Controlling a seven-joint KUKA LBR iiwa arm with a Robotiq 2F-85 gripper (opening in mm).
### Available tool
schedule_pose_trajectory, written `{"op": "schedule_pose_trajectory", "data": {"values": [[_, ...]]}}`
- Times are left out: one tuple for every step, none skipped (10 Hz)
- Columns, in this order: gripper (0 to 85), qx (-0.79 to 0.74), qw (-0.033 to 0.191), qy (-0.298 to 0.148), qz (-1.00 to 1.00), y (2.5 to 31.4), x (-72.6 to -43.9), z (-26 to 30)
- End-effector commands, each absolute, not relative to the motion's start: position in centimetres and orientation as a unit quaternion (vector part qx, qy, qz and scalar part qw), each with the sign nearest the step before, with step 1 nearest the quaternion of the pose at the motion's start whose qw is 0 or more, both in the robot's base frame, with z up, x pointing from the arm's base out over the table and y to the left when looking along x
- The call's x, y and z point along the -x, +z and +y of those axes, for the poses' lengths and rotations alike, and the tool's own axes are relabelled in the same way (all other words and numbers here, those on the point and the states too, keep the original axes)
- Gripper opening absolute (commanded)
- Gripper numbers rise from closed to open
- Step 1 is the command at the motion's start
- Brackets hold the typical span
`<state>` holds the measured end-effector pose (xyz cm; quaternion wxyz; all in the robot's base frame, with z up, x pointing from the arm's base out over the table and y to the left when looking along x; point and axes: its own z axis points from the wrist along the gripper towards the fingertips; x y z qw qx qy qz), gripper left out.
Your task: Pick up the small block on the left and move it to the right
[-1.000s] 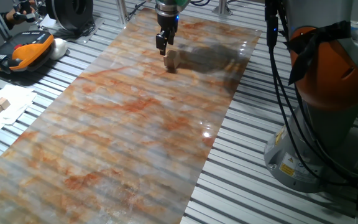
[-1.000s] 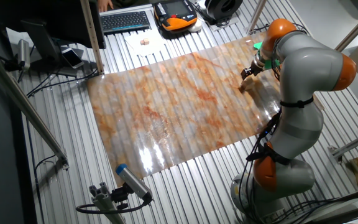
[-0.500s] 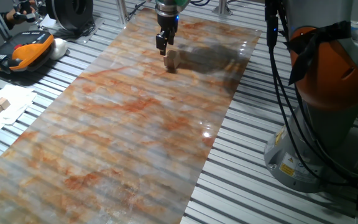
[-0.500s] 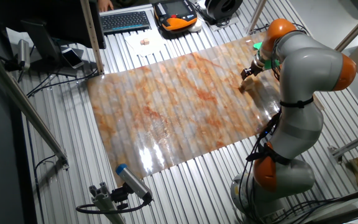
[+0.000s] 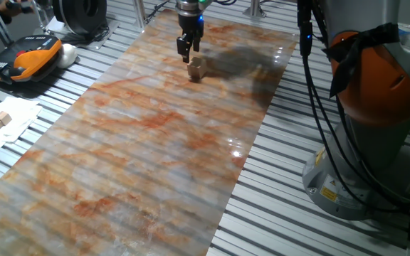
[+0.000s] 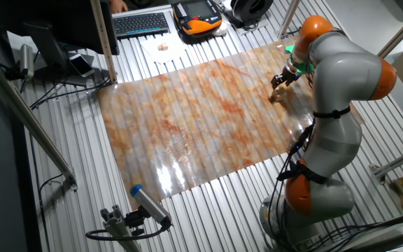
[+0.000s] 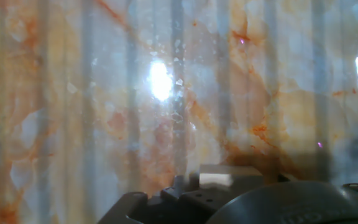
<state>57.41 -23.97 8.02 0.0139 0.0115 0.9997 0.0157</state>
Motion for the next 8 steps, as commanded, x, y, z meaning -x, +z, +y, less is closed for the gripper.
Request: {"op": "schedule_pose_trajectory", "data": {"values": [[51.0, -0.013, 0.014, 0.017, 1.000, 8.02, -57.41, -23.98], [51.0, -0.014, 0.010, 0.015, 1.000, 8.02, -57.41, -23.98], [51.0, -0.016, 0.005, 0.015, 1.000, 8.02, -57.41, -23.98], [51.0, -0.020, 0.003, 0.015, 1.000, 8.02, -57.41, -23.98], [51.0, -0.021, 0.001, 0.007, 1.000, 8.02, -57.41, -23.98], [51.0, -0.022, 0.002, 0.005, 1.000, 8.02, -57.41, -23.98], [51.0, -0.021, 0.006, 0.001, 1.000, 8.02, -57.41, -23.98], [51.0, -0.021, 0.006, 0.001, 1.000, 8.03, -57.43, -23.94]]}}
